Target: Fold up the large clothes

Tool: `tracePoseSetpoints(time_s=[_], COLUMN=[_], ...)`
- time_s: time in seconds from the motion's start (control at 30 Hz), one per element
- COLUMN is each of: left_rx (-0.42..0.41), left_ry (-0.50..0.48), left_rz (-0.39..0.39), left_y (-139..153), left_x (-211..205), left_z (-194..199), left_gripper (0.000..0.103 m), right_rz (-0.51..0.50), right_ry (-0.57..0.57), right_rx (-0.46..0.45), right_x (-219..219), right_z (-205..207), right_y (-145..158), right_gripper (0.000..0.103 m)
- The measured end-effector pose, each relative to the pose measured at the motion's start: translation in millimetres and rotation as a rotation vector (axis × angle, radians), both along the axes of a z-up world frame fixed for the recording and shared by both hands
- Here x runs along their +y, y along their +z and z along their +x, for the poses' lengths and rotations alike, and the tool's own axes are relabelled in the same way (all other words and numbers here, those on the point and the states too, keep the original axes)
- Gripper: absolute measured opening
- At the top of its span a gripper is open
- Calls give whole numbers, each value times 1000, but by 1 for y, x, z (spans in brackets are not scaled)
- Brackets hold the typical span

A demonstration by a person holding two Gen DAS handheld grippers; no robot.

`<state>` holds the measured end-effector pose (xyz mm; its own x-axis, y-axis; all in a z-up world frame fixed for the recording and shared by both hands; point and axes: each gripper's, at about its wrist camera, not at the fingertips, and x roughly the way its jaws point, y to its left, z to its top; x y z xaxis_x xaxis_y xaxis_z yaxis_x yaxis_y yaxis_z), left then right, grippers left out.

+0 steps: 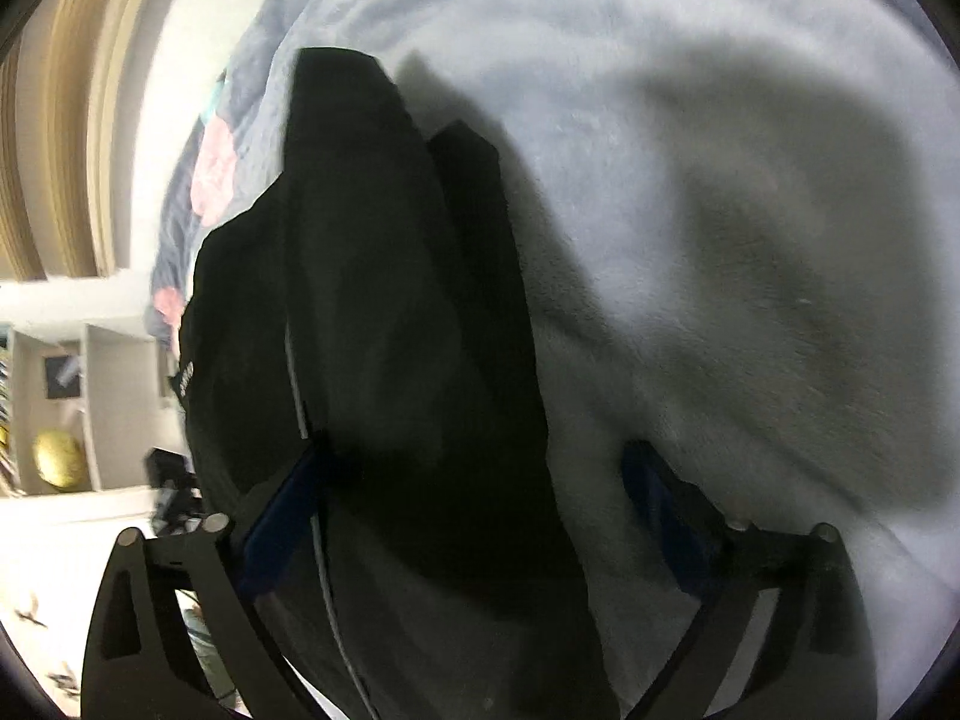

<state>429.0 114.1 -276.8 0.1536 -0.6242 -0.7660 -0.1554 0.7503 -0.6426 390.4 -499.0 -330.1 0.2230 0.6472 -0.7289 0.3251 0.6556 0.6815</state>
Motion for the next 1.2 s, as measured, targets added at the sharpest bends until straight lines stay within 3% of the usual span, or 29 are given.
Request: tracePoseSetpoints(time_s=[0.13, 0.27, 0.3, 0.33, 0.37, 0.4, 0.47, 0.53, 0.73, 0.9, 1.03, 1.2], left_rx=[9, 20, 21, 2, -29, -56, -134, -187, -347, -437, -474, -450], left_ry=[-5, -1, 8, 20, 16, 5, -13, -12, -22, -29, -23, -10], left_rz=[-36, -64, -69, -56, -41, -24, 57, 67, -12, -30, -51, -63], left_y=[-6, -12, -12, -9, -3, 3, 24, 43, 118, 175, 210, 212], left_x=[-3, -12, -12, -16, -21, -24, -36, -40, -52, -56, -30, -32], left_z=[3, 7, 7, 5, 3, 0, -11, -24, -78, -138, -196, -256], left_gripper=[81, 81, 81, 80, 60, 49, 34, 27, 22, 22, 22, 22], right_rz=[45, 27, 23, 57, 95, 80, 52, 48, 4, -40, -64, -102], right_ry=[-12, 0, 4, 6, -5, -10, -8, -22, 12, 29, 36, 75], right_rx=[-9, -25, -51, -88, -109, -119, -146, -180, -302, -391, -412, -358], right_x=[4, 11, 12, 13, 14, 14, 20, 23, 42, 56, 52, 69], right_z=[11, 14, 13, 11, 10, 6, 2, -7, -46, -109, -173, -237], right_y=[-8, -9, -5, -1, 3, 9, 17, 32, 98, 174, 218, 235], right_gripper=[103, 103, 94, 66, 58, 54, 44, 33, 27, 27, 27, 27])
